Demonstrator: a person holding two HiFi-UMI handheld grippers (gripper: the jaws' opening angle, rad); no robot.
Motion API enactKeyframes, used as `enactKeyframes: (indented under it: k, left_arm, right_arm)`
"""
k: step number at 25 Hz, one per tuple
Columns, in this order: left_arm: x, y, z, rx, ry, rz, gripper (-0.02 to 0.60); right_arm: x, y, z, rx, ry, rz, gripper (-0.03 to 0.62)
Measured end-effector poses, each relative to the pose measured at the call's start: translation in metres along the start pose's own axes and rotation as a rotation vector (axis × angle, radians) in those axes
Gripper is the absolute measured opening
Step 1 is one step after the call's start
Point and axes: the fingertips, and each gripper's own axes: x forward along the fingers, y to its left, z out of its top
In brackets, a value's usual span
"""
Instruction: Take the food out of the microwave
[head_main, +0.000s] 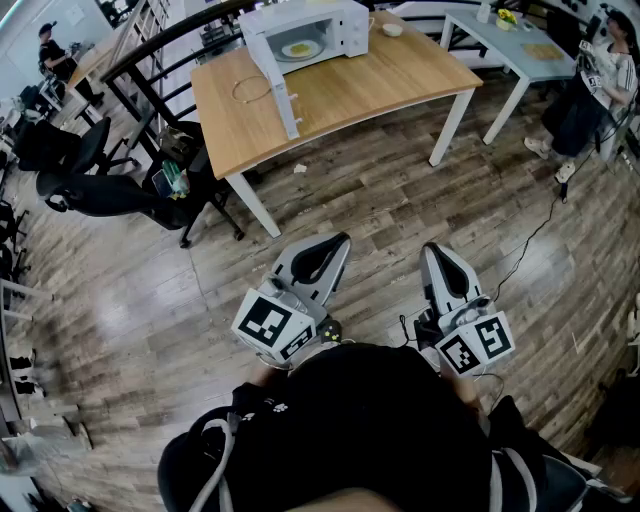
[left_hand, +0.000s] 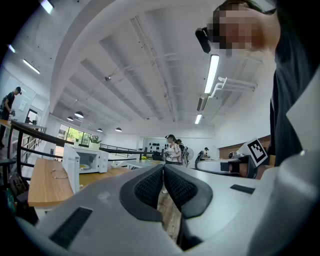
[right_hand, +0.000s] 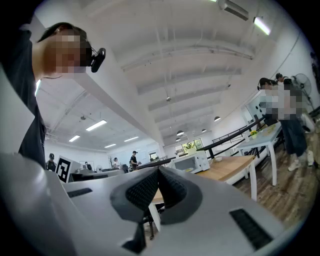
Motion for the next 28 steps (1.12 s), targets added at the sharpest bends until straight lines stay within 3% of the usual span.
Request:
enactKeyframes:
  k: [11, 28]
  left_arm:
    - [-0.002, 0.029, -0.001, -0.025, -0.006, -0.023, 0.017]
    - [0.007, 0.095, -0.008, -0.088, -0.026, -0.098, 0.017]
  right_arm:
    - [0.025, 0.000, -0.005, 0.051, -0.039, -0.037, 0.002]
    - [0.079, 0.009, -0.016, -0.002, -0.023, -0.101, 0.002]
